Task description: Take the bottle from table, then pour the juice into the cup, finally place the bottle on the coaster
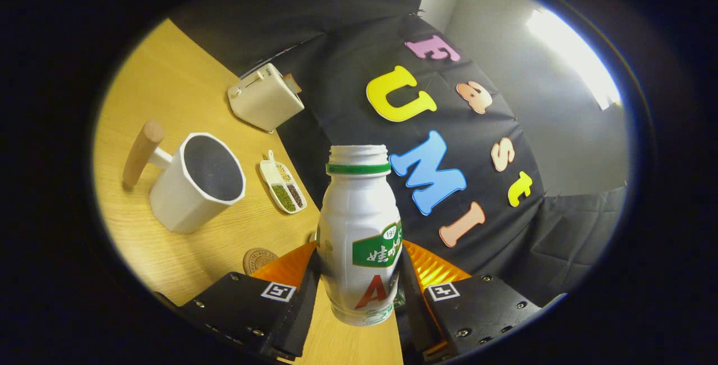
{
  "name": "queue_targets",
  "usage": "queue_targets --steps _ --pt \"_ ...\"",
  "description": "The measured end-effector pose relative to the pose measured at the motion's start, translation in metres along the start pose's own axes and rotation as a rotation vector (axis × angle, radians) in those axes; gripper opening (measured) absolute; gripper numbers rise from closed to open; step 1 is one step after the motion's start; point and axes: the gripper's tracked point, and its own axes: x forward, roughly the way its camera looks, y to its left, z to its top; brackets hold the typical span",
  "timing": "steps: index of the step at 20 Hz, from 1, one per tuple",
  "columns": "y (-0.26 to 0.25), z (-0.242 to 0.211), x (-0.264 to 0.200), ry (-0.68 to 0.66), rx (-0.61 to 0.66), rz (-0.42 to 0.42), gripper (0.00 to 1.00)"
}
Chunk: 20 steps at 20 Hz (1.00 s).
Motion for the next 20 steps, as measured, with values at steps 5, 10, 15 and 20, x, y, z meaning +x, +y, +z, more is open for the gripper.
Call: queue_targets --steps 5,10,15,20 --pt "0.005 0.002 0.002 0.002 -0.189 -0.037 0.70" --pt "0.010 0.009 0.003 -0.011 -0.335 -0.063 0.70" --pt "0.015 0.013 0.006 -0.017 -0.415 -0.060 0.70" --pt "0.016 0.014 0.008 -0.017 -0.457 -0.058 0.70"
